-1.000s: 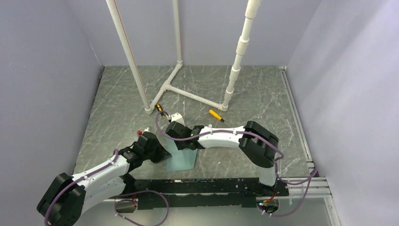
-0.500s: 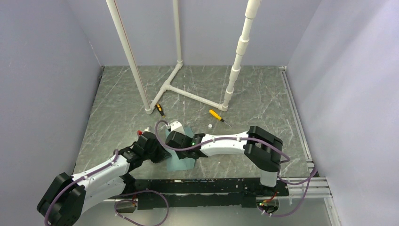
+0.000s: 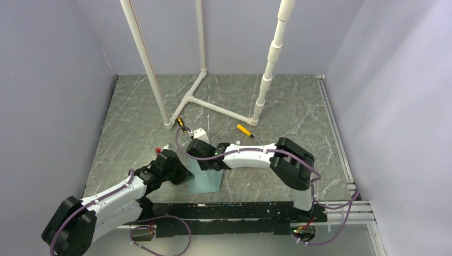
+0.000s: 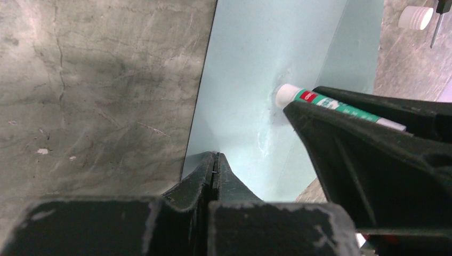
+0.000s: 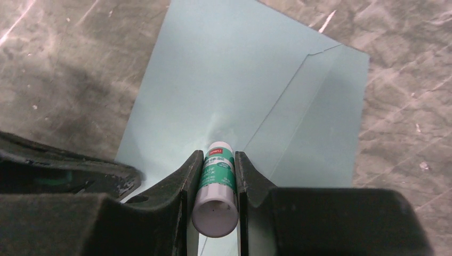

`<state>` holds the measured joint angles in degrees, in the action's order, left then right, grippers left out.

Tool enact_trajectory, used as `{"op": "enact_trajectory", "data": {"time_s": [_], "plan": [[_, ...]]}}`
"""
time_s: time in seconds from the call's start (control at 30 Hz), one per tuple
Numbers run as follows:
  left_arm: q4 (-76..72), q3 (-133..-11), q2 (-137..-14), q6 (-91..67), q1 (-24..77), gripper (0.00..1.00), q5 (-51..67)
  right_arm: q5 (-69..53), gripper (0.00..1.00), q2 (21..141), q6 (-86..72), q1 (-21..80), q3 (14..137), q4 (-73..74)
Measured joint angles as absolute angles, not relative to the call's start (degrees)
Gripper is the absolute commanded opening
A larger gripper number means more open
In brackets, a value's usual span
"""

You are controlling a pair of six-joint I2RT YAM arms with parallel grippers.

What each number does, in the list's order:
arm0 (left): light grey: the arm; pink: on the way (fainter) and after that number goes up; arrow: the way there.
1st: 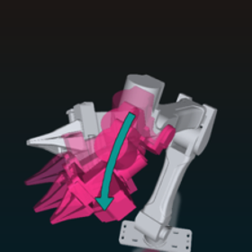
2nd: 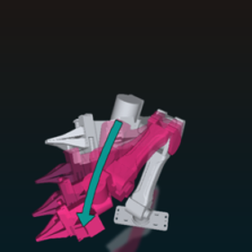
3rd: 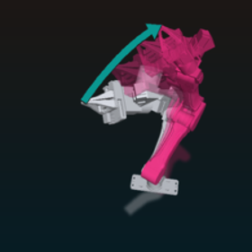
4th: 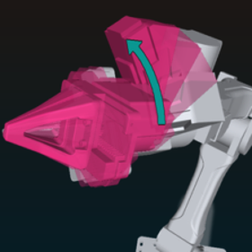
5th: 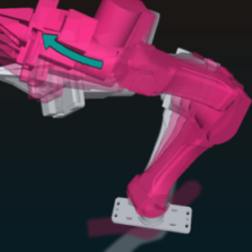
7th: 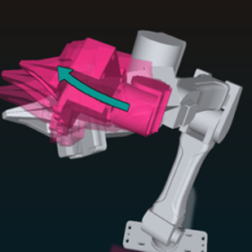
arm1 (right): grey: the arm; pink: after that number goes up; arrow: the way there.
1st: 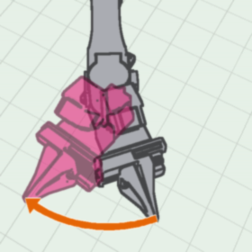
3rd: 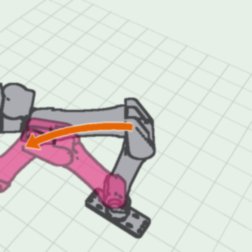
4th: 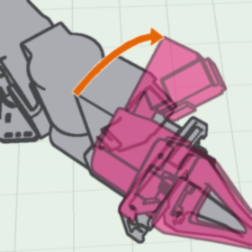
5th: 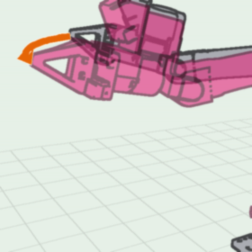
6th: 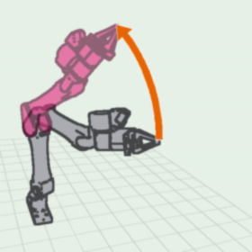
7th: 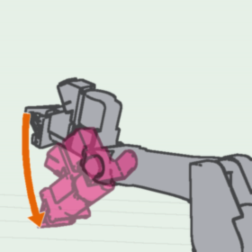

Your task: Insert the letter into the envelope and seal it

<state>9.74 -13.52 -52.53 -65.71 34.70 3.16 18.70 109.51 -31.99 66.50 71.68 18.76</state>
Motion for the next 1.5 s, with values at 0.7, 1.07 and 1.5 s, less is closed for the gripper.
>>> {"op": "enact_trajectory", "data": {"time_s": [0.7, 1.07, 1.5], "plan": [[9.23, -13.47, -52.75, -65.19, 34.70, 0.03, 3.57, -2.09, 0.00, 71.53, -28.99, 57.06, 47.07, 2.44], [10.87, -13.58, -49.93, -62.04, 34.68, 0.44, 4.69, -3.84, 0.00, 68.66, -39.33, 42.04, 34.04, 2.70], [24.43, -18.26, -43.83, -59.13, 34.68, 0.77, -1.28, -18.63, 0.12, 82.06, -46.09, 29.74, 30.22, -15.09]]}}
